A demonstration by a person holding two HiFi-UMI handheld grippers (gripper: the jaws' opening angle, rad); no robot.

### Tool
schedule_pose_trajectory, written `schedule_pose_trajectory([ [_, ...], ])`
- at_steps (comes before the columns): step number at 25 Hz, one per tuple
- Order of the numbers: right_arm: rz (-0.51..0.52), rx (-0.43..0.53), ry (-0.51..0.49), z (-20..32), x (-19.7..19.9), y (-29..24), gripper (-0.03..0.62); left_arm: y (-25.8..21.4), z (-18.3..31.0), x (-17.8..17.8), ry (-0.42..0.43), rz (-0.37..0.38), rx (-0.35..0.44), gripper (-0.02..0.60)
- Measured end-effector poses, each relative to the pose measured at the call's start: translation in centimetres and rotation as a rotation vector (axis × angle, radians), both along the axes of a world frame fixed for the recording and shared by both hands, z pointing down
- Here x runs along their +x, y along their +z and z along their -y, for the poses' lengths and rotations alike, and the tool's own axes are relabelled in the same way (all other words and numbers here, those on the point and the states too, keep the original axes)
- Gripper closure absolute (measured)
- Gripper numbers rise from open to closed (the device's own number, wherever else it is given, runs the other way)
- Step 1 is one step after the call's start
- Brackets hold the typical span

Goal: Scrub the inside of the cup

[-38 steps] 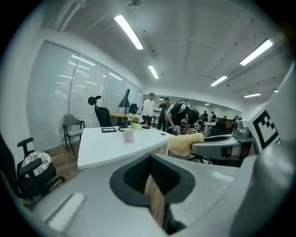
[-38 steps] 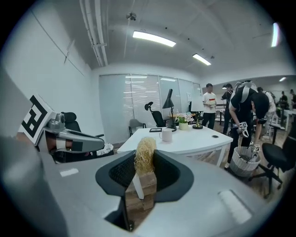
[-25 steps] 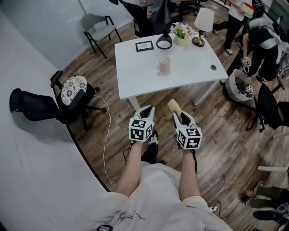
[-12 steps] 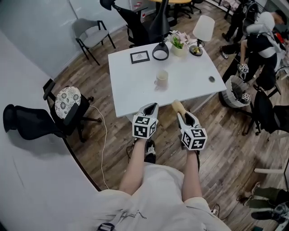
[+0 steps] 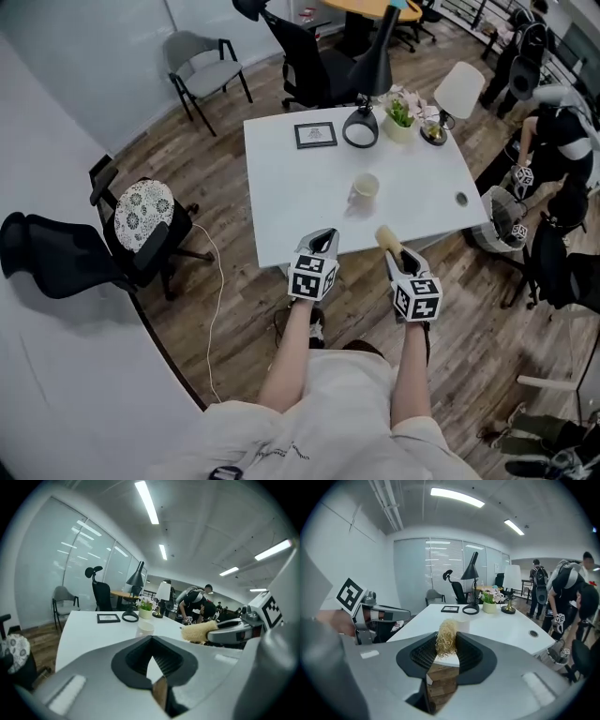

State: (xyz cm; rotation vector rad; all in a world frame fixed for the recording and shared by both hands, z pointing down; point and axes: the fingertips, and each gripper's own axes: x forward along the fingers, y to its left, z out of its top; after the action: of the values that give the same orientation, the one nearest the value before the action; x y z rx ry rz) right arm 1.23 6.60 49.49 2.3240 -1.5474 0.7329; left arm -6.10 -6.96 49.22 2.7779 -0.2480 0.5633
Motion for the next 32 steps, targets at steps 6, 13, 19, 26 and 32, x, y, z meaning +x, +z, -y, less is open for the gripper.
schedule_pose_trajectory([
  [6, -0.002, 0.008, -0.010, 2.6, 1.1, -0.5, 0.457, -0.2, 1.9, 0.0, 0.041, 0.008, 0.091, 0.581],
  [13, 0.024, 0.040, -0.013, 2.4, 3.7, -0.8, 0.457, 1.3, 2.5, 0.4, 0.032, 0.026, 0.056, 0.581],
  [19, 0.050, 0.091, -0.062, 4.6, 7.6, -1.3, 0.457, 1.8, 3.7, 2.2, 0.001, 0.036, 0.052, 0.581],
  [26, -0.001, -0.027, -0.273, 9.8, 11.6, -0.4, 0.457, 2.2, 6.4, 5.7, -0.068, 0.064, 0.070, 0.581],
  [32, -0.094, -0.106, -0.404, 12.5, 15.4, 0.3, 0.456, 4.1, 6.8, 8.1, -0.066, 0.137, 0.129, 0.581],
])
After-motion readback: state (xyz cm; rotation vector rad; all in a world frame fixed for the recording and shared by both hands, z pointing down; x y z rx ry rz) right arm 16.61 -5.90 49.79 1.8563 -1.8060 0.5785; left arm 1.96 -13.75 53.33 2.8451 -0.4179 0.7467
